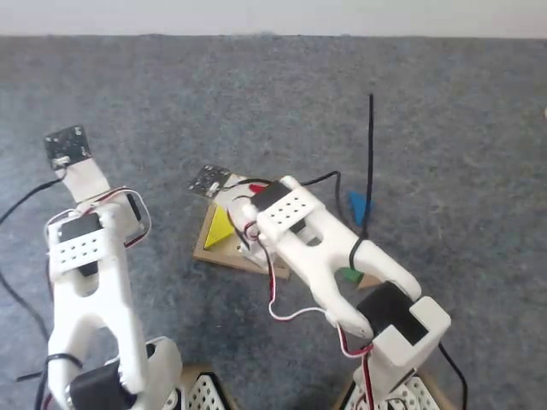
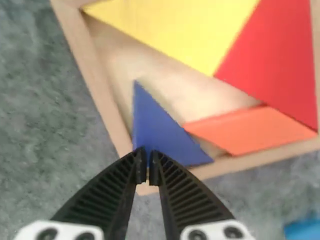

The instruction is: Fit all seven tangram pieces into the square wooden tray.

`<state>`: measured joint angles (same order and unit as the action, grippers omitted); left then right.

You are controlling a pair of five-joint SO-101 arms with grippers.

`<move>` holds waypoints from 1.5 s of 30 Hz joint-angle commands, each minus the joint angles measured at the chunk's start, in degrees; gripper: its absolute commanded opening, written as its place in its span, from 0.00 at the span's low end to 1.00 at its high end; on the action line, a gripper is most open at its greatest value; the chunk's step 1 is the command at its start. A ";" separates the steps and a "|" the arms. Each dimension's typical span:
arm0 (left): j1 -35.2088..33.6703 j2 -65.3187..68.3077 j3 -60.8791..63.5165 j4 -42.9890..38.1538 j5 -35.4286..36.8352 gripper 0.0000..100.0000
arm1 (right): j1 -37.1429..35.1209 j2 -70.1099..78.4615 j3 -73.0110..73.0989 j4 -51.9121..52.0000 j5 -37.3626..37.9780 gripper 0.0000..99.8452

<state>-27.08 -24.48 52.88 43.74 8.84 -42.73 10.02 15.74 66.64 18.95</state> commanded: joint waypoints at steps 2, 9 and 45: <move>-0.18 -0.44 -0.57 -1.41 -0.44 0.02 | 3.74 -0.48 -0.26 1.71 2.55 0.01; 0.00 -0.44 -0.57 -1.41 -0.44 0.02 | 5.05 -7.96 -0.88 6.81 3.78 0.01; -0.09 -0.26 -0.48 -1.41 -0.44 0.02 | 1.19 -1.71 5.54 -6.99 -1.49 0.01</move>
<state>-27.08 -24.48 52.88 43.74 8.84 -43.78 8.88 23.47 58.37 16.22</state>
